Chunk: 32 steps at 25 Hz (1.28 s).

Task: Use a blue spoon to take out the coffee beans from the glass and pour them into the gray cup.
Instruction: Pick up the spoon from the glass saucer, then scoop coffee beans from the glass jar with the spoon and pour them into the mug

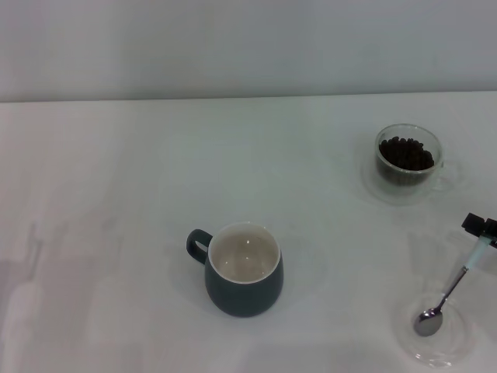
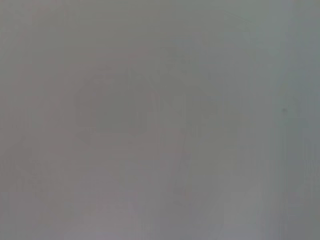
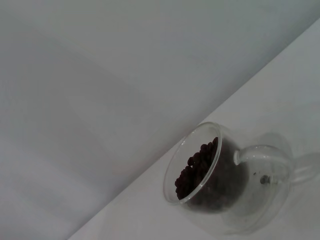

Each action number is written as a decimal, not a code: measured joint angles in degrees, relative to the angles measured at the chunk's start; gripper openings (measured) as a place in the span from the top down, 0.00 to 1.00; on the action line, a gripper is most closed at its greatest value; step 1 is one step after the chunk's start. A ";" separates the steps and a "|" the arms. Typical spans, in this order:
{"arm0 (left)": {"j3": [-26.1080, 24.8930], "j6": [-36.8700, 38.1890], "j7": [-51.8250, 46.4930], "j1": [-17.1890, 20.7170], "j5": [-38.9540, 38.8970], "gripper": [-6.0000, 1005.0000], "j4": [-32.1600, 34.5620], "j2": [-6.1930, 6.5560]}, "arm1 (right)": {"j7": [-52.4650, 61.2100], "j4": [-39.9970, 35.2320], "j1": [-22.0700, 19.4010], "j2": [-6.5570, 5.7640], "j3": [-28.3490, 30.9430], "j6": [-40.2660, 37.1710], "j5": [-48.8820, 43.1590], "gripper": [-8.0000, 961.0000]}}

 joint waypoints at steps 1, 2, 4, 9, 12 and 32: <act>0.00 0.00 0.00 0.00 -0.03 0.27 0.00 0.00 | -0.03 0.00 0.08 0.03 0.01 -0.01 0.00 0.84; 0.00 0.00 0.00 0.00 -0.04 0.27 0.00 0.00 | -0.07 -0.03 0.18 0.06 0.01 -0.04 0.01 0.84; 0.00 0.00 0.00 0.00 -0.05 0.27 0.00 0.00 | -0.08 -0.27 0.25 0.22 0.01 -0.16 0.18 0.84; 0.00 0.00 0.00 0.00 -0.05 0.27 0.00 0.00 | -0.04 -1.51 0.04 0.48 0.47 -0.28 0.59 0.84; 0.00 0.01 0.00 0.02 -0.05 0.27 0.00 0.00 | -0.01 -1.74 0.04 0.26 1.36 -0.54 0.61 0.84; 0.01 0.01 -0.21 -0.25 0.17 0.27 0.36 -0.13 | -4.75 -10.33 10.36 3.63 14.81 -2.76 1.86 0.83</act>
